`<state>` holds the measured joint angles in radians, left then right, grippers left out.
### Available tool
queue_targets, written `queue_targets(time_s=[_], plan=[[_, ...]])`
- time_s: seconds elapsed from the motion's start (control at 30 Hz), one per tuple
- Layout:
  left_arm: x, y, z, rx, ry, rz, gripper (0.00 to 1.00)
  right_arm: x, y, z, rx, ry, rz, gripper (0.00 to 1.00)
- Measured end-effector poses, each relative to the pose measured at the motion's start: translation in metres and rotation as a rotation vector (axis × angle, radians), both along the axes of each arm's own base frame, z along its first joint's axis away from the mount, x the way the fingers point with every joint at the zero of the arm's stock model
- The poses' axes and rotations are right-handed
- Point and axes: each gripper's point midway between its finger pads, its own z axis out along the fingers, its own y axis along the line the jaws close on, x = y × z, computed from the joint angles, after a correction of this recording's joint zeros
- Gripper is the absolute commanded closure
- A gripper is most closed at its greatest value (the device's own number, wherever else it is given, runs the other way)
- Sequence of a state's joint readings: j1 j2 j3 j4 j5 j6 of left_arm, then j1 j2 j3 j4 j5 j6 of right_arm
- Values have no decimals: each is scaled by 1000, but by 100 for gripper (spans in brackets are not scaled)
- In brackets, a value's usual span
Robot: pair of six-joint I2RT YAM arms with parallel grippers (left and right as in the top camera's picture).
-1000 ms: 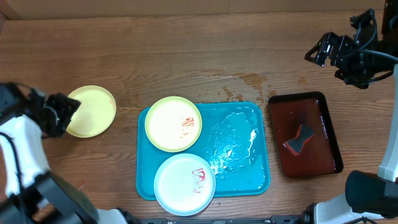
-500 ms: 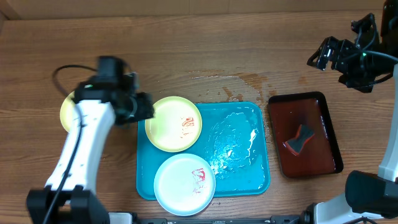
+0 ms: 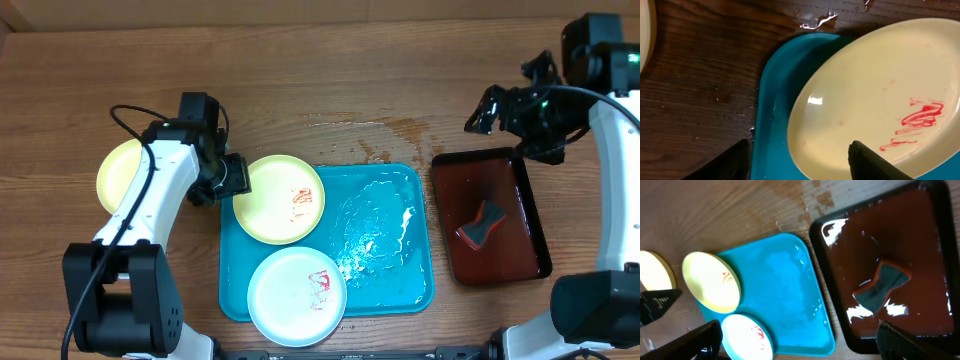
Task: Clean dirty plates on tray and stack at the side
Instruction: 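Release the plate and move the left gripper to the other yellow plate, then grasp the rim of the remaining yellow plate and drag it right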
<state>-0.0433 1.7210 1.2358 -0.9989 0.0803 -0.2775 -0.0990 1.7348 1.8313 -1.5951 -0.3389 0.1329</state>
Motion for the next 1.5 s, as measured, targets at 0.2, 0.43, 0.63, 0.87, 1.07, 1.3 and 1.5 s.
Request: queue_targets(time_s=[0.2,0.43,0.63,0.87,1.07,1.3,1.5], plan=[[-1,0,-4,5,15,-18,42,-4,0,-27,2,48,0,0],[-4,-3,-18,-3,58,-35,50,-6,1,-35,4,66,-1,0],[-5,-13,-41,-40,114,-70,62,-6,1,-35,4,67,0,0],[-1,-27,-49,-65,109,-122,96,-6,1,-35,5,67,0,0],[-1,-29,-49,-79,108,-126,96,-6,0,-35,3,66,0,5],[1,-42,-45,-76,97,-181,96,-6,-3,-36,-15,64,-2,8],[1,-77,-38,-70,71,-306,93,-6,-4,-36,-23,65,-3,9]])
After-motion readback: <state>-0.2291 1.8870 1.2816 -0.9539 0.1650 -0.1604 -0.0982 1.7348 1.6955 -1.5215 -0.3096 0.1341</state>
